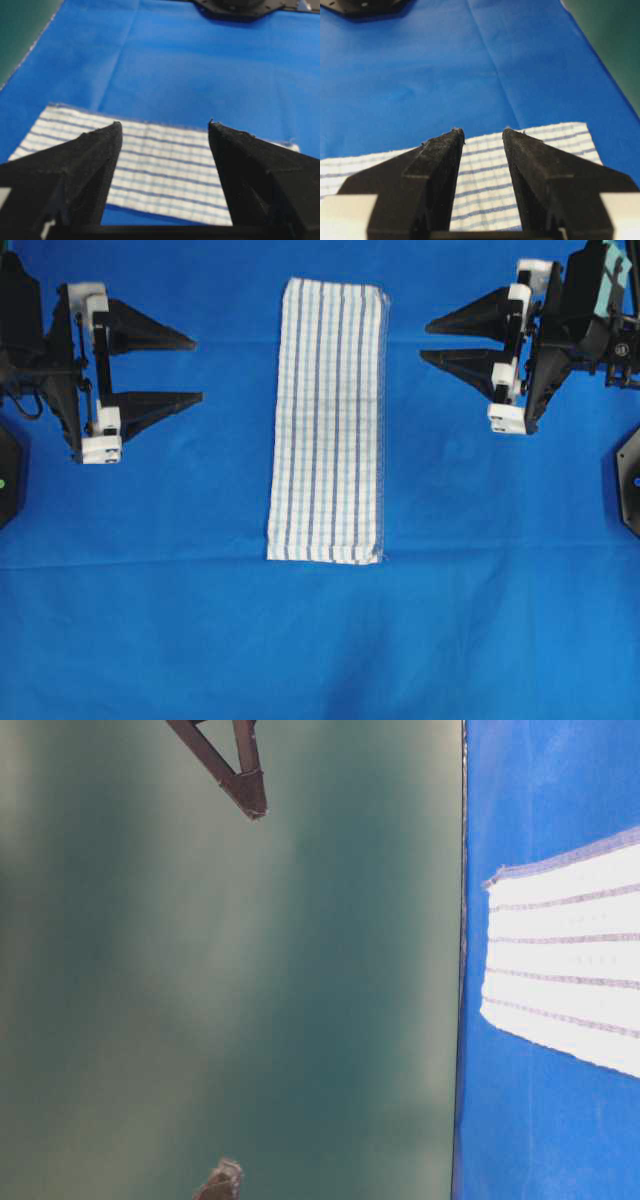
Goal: Fold the blue towel.
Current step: 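Move both grippers to the strip's far end and grasp its corners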
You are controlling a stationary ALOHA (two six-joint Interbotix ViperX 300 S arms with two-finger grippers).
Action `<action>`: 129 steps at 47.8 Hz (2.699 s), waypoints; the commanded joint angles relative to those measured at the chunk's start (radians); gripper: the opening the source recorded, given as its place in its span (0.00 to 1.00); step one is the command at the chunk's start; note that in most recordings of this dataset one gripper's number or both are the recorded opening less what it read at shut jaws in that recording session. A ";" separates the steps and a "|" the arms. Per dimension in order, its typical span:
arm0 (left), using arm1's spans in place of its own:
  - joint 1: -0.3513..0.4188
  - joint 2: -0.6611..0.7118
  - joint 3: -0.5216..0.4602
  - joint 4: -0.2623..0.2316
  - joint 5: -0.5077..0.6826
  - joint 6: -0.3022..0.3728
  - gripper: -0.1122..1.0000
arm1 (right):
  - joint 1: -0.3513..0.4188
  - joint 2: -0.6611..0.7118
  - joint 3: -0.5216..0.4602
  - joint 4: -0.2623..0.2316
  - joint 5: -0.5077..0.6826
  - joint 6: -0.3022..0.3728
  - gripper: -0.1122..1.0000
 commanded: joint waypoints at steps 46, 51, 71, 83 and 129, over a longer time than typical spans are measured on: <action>0.351 0.736 -0.331 0.000 -0.176 0.057 0.91 | -0.304 0.572 -0.242 0.006 0.031 -0.002 0.70; 0.357 0.819 -0.391 -0.002 -0.176 0.057 0.91 | -0.307 0.623 -0.255 0.008 0.011 -0.002 0.70; 0.393 0.962 -0.500 -0.002 -0.133 0.043 0.86 | -0.347 0.756 -0.319 0.009 -0.034 -0.002 0.70; 0.388 0.996 -0.499 -0.002 -0.126 0.043 0.56 | -0.347 0.804 -0.331 0.009 -0.032 -0.003 0.60; 0.365 0.876 -0.456 -0.002 -0.133 0.069 0.14 | -0.314 0.660 -0.264 0.018 -0.034 0.000 0.16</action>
